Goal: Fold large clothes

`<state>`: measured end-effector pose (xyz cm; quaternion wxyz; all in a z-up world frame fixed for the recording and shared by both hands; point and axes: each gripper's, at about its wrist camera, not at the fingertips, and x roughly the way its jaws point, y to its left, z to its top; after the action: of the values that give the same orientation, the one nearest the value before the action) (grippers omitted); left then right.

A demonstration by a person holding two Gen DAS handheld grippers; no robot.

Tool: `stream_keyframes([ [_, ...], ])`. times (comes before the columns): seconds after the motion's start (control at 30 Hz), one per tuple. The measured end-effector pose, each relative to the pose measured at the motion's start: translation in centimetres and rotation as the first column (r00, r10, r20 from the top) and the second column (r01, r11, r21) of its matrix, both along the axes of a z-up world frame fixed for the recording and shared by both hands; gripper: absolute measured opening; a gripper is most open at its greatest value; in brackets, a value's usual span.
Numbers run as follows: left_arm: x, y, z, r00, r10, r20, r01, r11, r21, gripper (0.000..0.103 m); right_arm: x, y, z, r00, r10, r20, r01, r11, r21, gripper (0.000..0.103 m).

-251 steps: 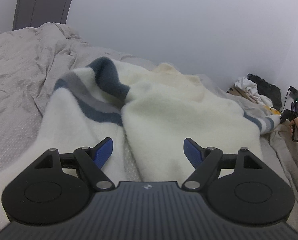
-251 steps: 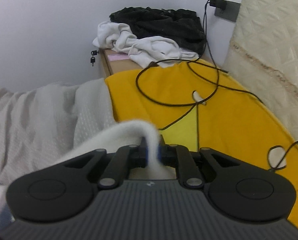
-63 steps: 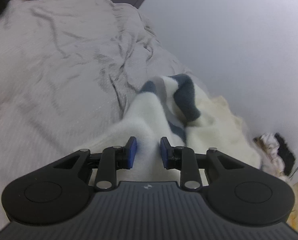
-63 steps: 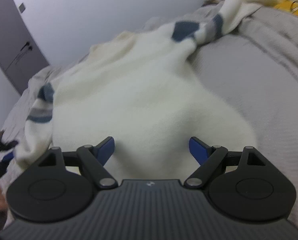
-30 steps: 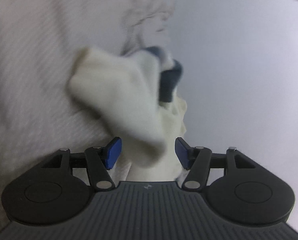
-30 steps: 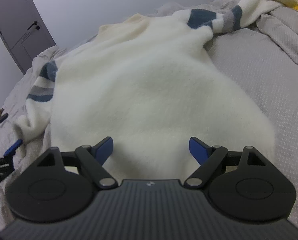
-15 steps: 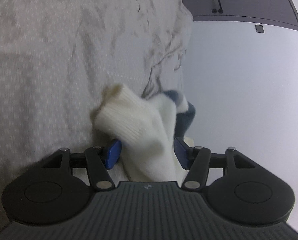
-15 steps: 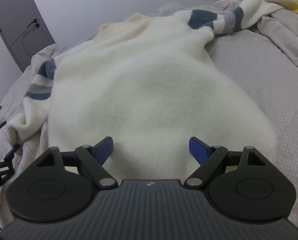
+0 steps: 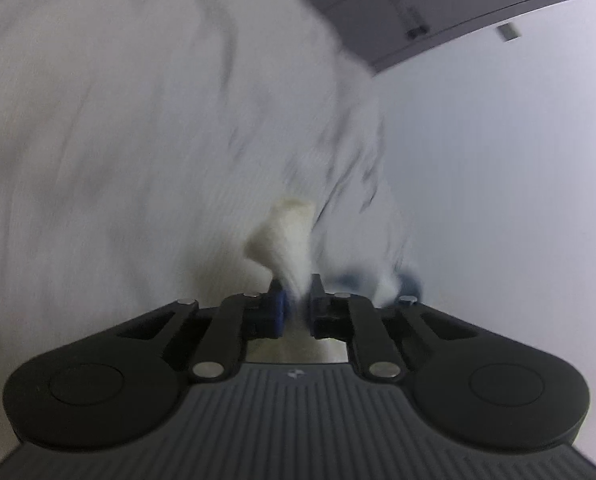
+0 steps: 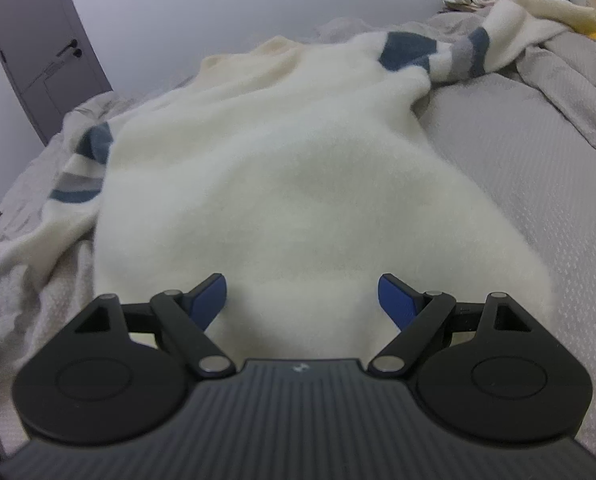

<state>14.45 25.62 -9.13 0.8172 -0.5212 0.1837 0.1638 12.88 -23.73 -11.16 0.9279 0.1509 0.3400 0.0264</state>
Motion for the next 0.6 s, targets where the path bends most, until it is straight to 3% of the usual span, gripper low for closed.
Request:
stream_keyframes([
  [0.1,2.4,3.3,4.9,1.000,0.014,-0.008,-0.012,0.990,0.142,0.010,0.0,0.2,0.4,0.999,0.014,0.036,-0.014,1.000,-0.006,0.085],
  [0.23,5.2,7.8,10.6,0.999,0.049,-0.017,-0.041,0.943,0.330,0.009,0.8,0.2,0.3,0.998,0.028,0.060,-0.028,1.000,0.000,0.085],
  [0.4,10.3,12.9,15.8,0.993,0.112,0.019,-0.110,0.907,0.407,0.008,2.1,-0.2,0.5,0.997,0.003,0.080,-0.008,0.998,0.058,0.085],
  [0.6,16.0,18.2,19.1,0.984,0.155,0.085,-0.176,0.846,0.504,0.008,3.2,1.5,1.3,0.985,0.047,0.168,-0.049,0.999,0.007,0.085],
])
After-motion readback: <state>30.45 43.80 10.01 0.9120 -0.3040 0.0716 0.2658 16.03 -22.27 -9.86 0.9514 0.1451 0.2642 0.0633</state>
